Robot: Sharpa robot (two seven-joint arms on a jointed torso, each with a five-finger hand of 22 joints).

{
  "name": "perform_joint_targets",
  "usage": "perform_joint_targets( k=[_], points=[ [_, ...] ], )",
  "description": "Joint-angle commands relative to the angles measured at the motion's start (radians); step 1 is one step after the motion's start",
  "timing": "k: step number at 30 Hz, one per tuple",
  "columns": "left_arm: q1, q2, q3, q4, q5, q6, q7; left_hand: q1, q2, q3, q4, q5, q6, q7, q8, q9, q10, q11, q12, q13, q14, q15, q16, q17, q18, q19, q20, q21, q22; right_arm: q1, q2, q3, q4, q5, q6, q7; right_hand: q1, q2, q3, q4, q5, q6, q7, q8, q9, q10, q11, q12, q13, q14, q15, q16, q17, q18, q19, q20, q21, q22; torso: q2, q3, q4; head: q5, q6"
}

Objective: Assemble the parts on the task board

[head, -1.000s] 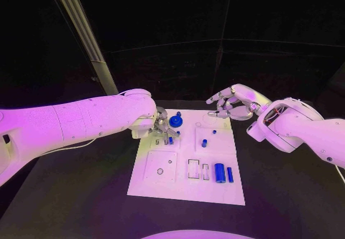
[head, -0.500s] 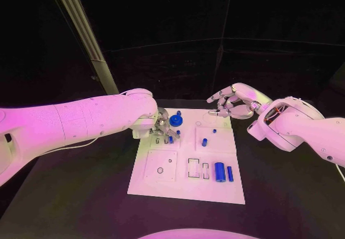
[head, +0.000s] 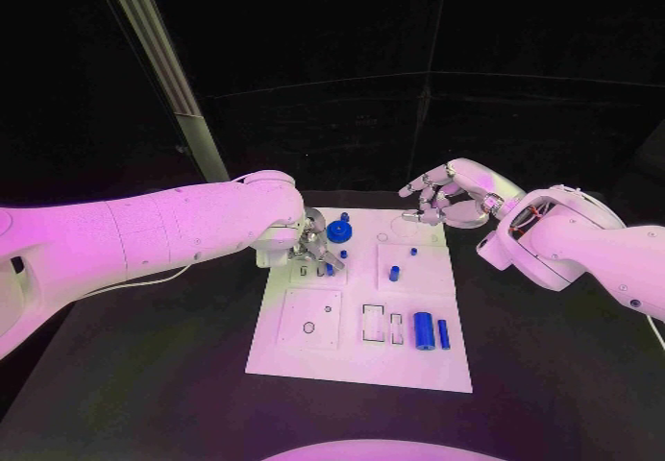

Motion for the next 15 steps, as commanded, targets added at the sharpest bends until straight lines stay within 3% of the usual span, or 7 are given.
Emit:
perform_joint_targets(
  k=[1, 8, 15],
  points=[
    [0.001, 0.001, 0.000, 0.003, 0.004, -0.010, 0.006, 0.026, 0.009, 0.024, -0.011, -0.004, -0.013, -0.002, 0.005, 0.006, 0.005, 0.000, 0.004, 0.001, 0.104, -0.009, 0.003, 0.263, -0.012, 0.006, -0.004, 0.004, 0.002, 0.002, 0.002, 0.001, 0.000, 0.003, -0.001, 0.002, 0.002, 0.005, -0.003, 0.005, 0.003, -0.008, -0.002, 0.007, 0.001, -0.007, 0.002, 0.006, -0.002, -0.004, 0.000, -0.004, -0.002, 0.005, 0.004, 0.000, -0.005, -0.001, 0.000, -0.0001, -0.0001, -0.001, -0.001],
    [0.001, -0.001, 0.000, 0.012, 0.005, -0.035, 0.027, 0.148, 0.053, 0.150, -0.076, -0.003, -0.039, -0.013, 0.004, 0.018, 0.001, -0.012, -0.005, 0.002, 0.104, -0.019, 0.003, 0.263, -0.012, 0.006, -0.013, 0.009, 0.011, 0.002, 0.004, 0.001, -0.004, 0.003, 0.006, -0.004, 0.008, 0.006, -0.004, 0.007, 0.011, -0.009, -0.002, 0.009, 0.001, -0.009, 0.001, 0.008, -0.007, -0.004, 0.000, -0.006, -0.003, 0.005, 0.005, 0.000, -0.007, -0.003, 0.000, -0.0003, -0.0002, -0.001, -0.003],
    [0.001, -0.012, 0.000, 0.022, 0.033, -0.063, 0.056, 0.212, 0.024, 0.333, -0.121, 0.004, -0.054, -0.013, 0.004, 0.033, -0.002, -0.014, -0.023, 0.000, 0.104, -0.022, 0.003, 0.263, -0.013, 0.005, -0.018, 0.013, 0.021, 0.002, 0.008, 0.001, -0.009, 0.003, 0.019, -0.014, 0.010, 0.006, -0.005, 0.009, 0.016, -0.010, -0.001, 0.010, 0.001, -0.012, 0.002, 0.009, -0.010, -0.008, 0.000, -0.012, -0.010, 0.005, 0.006, 0.000, -0.009, -0.004, 0.000, -0.0003, 0.0003, -0.001, -0.004]
  ],
)
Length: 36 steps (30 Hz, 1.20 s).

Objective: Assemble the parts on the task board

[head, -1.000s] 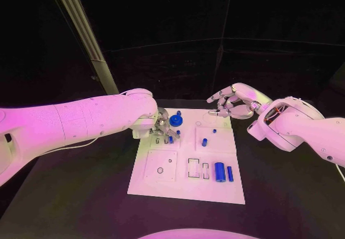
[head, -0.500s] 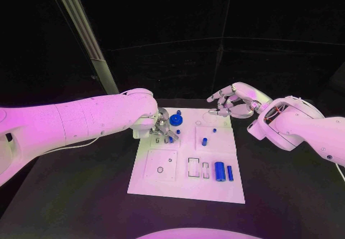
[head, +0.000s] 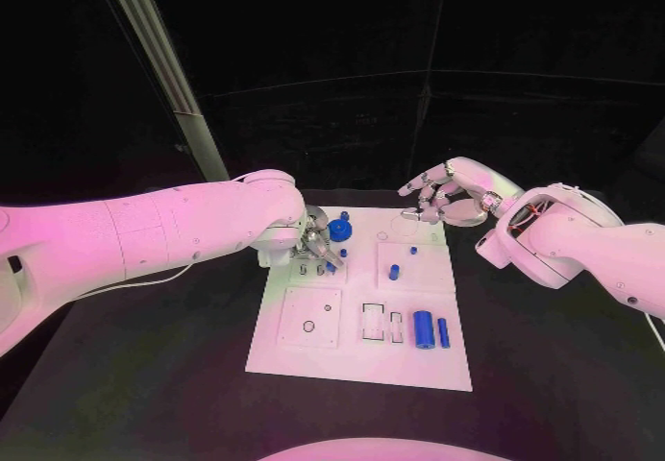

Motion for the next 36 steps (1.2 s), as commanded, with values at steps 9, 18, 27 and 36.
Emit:
perform_joint_targets(
  k=[9, 18, 27, 36],
  points=[
    [0.000, -0.052, -0.001, 0.051, 0.039, -0.078, 0.044, -0.144, -0.209, 0.620, -0.093, 0.008, -0.012, 0.005, 0.045, 0.073, 0.032, 0.000, 0.007, 0.024, 0.104, 0.002, 0.003, 0.263, -0.017, 0.011, -0.002, 0.023, 0.036, 0.002, 0.005, 0.001, -0.009, 0.003, 0.028, -0.016, 0.006, 0.001, -0.004, 0.008, 0.008, -0.009, 0.002, 0.006, 0.001, -0.010, -0.001, 0.005, -0.003, -0.010, 0.000, -0.009, -0.007, 0.005, 0.005, 0.000, -0.006, -0.002, 0.000, 0.0004, -0.0006, 0.002, 0.001],
    [-0.011, -0.104, -0.003, 0.117, -0.009, -0.157, 0.050, -0.227, -0.247, 0.748, -0.132, 0.006, -0.016, 0.004, 0.068, 0.107, 0.048, 0.000, 0.028, 0.047, 0.104, -0.002, 0.003, 0.263, -0.022, 0.022, 0.001, 0.035, 0.061, 0.002, 0.008, 0.001, -0.016, 0.003, 0.034, -0.017, 0.002, 0.002, -0.011, 0.019, 0.002, -0.013, 0.004, 0.009, 0.001, -0.014, 0.001, 0.011, -0.009, -0.015, 0.003, -0.015, -0.012, 0.004, 0.004, 0.001, -0.012, -0.005, 0.000, 0.0006, 0.0027, 0.005, -0.002],
    [-0.034, -0.125, -0.004, 0.149, -0.102, -0.197, 0.019, -0.239, -0.248, 0.761, -0.138, 0.006, -0.018, 0.004, 0.071, 0.111, 0.055, -0.001, 0.036, 0.056, 0.104, -0.002, 0.003, 0.263, -0.026, 0.031, 0.000, 0.045, 0.078, 0.002, 0.009, 0.000, -0.019, 0.003, 0.036, -0.016, 0.001, 0.002, -0.013, 0.021, 0.001, -0.014, 0.004, 0.010, 0.001, -0.015, 0.001, 0.012, -0.011, -0.015, 0.003, -0.016, -0.012, 0.004, 0.004, 0.001, -0.012, -0.006, 0.000, -0.0004, 0.0007, 0.011, -0.002],
    [-0.052, -0.128, -0.005, 0.154, -0.189, -0.229, 0.011, -0.242, -0.248, 0.764, -0.139, 0.006, -0.018, 0.003, 0.072, 0.113, 0.056, -0.001, 0.038, 0.058, 0.104, -0.002, 0.003, 0.263, -0.027, 0.032, 0.000, 0.046, 0.080, 0.002, 0.010, 0.000, -0.021, 0.003, 0.037, -0.014, 0.001, 0.002, -0.013, 0.021, 0.001, -0.014, 0.004, 0.010, 0.001, -0.015, 0.001, 0.012, -0.011, -0.015, 0.003, -0.016, -0.012, 0.004, 0.004, 0.001, -0.012, -0.006, 0.001, -0.0007, -0.0007, 0.012, -0.003]
  ],
)
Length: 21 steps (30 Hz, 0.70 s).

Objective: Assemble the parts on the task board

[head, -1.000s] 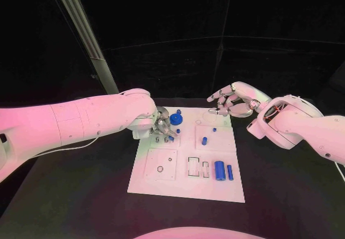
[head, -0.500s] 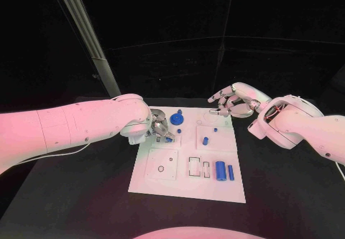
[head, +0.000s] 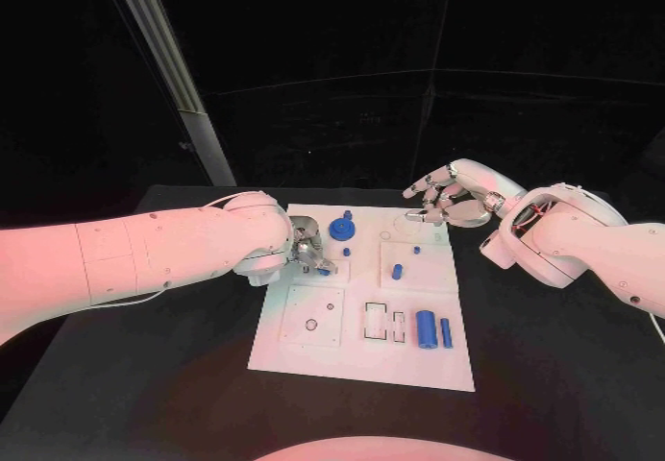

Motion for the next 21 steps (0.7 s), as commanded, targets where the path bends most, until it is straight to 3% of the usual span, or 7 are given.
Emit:
perform_joint_targets(
  k=[1, 11, 21],
  points=[
    [-0.004, -0.002, -0.001, 0.002, -0.085, -0.044, -0.013, 0.000, 0.011, 0.146, -0.140, -0.002, -0.007, 0.000, 0.004, -0.002, 0.006, -0.001, 0.003, 0.000, 0.104, -0.002, 0.003, 0.263, -0.011, 0.008, -0.001, 0.005, 0.037, 0.002, 0.002, 0.001, 0.000, 0.002, 0.006, 0.005, 0.001, 0.002, 0.000, 0.009, -0.003, -0.007, -0.003, 0.007, 0.001, -0.008, 0.001, 0.003, -0.001, -0.006, 0.001, -0.004, 0.000, 0.004, 0.004, 0.001, -0.005, -0.002, 0.001, 0.0001, -0.0015, 0.001, -0.001],
    [-0.007, -0.009, -0.001, 0.009, -0.106, -0.057, -0.012, -0.004, 0.011, 0.150, -0.142, -0.002, -0.007, 0.000, 0.006, 0.000, 0.010, -0.001, 0.008, 0.007, 0.104, -0.003, 0.003, 0.263, -0.012, 0.010, -0.002, 0.007, 0.041, 0.002, 0.004, 0.001, -0.002, 0.002, 0.007, 0.006, 0.000, 0.002, -0.001, 0.010, -0.004, -0.007, -0.003, 0.007, 0.001, -0.008, 0.001, 0.004, -0.002, -0.006, 0.002, -0.004, 0.001, 0.004, 0.004, 0.002, -0.005, -0.002, 0.000, 0.0009, -0.0010, 0.001, -0.004],
    [-0.007, -0.010, -0.001, 0.011, -0.108, -0.018, -0.026, -0.007, 0.010, 0.154, -0.145, -0.002, -0.006, -0.001, 0.008, 0.003, 0.015, -0.002, 0.014, 0.013, 0.104, -0.003, 0.003, 0.263, -0.012, 0.012, -0.002, 0.009, 0.044, 0.002, 0.006, 0.001, -0.004, 0.002, 0.010, 0.006, 0.000, 0.003, -0.002, 0.012, -0.005, -0.008, -0.003, 0.008, 0.001, -0.008, 0.002, 0.005, -0.003, -0.005, 0.002, -0.002, 0.004, 0.004, 0.005, 0.002, -0.006, -0.002, 0.001, 0.0006, -0.0012, 0.001, -0.008]
  ],
)
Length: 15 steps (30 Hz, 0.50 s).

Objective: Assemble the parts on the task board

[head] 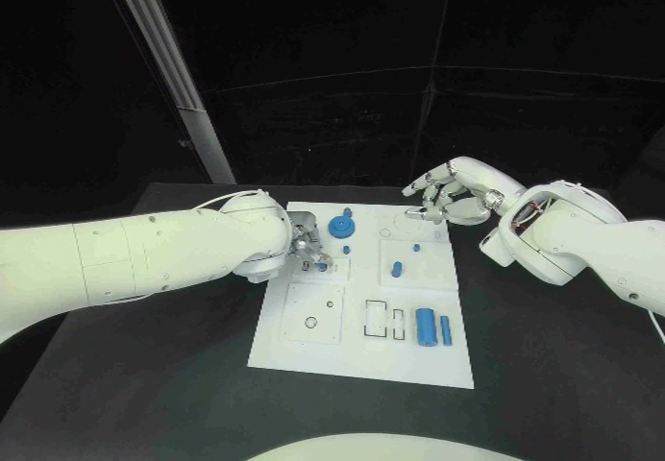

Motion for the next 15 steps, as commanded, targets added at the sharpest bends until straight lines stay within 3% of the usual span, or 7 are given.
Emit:
perform_joint_targets(
  k=[1, 15],
  points=[
    [-0.001, -0.001, -0.001, 0.001, -0.017, 0.032, -0.025, -0.002, 0.007, 0.142, -0.138, 0.002, -0.006, -0.002, 0.007, 0.001, 0.008, -0.002, 0.007, 0.001, 0.104, -0.004, 0.003, 0.263, -0.013, 0.009, 0.001, 0.005, 0.044, 0.002, 0.001, 0.001, 0.000, 0.002, 0.007, 0.006, 0.000, 0.003, -0.001, 0.005, -0.005, -0.005, 0.000, 0.004, 0.001, -0.008, 0.002, 0.005, -0.002, -0.005, 0.002, -0.002, 0.003, 0.004, 0.005, 0.002, -0.006, -0.001, 0.000, 0.0000, 0.0002, 0.000, -0.002],
    [-0.001, 0.002, -0.001, -0.001, -0.017, 0.103, -0.051, -0.005, 0.004, 0.145, -0.142, 0.002, -0.006, -0.002, 0.008, 0.003, 0.004, -0.003, 0.002, -0.007, 0.104, -0.004, 0.003, 0.263, -0.012, 0.008, 0.000, 0.004, 0.043, 0.002, 0.003, 0.001, -0.001, 0.002, 0.012, 0.004, 0.000, 0.003, -0.001, 0.005, -0.005, -0.005, 0.000, 0.004, 0.001, -0.008, 0.002, 0.005, -0.002, -0.005, 0.002, -0.002, 0.003, 0.004, 0.005, 0.002, -0.006, -0.001, 0.000, 0.0002, 0.0002, 0.000, -0.008]
  ],
)
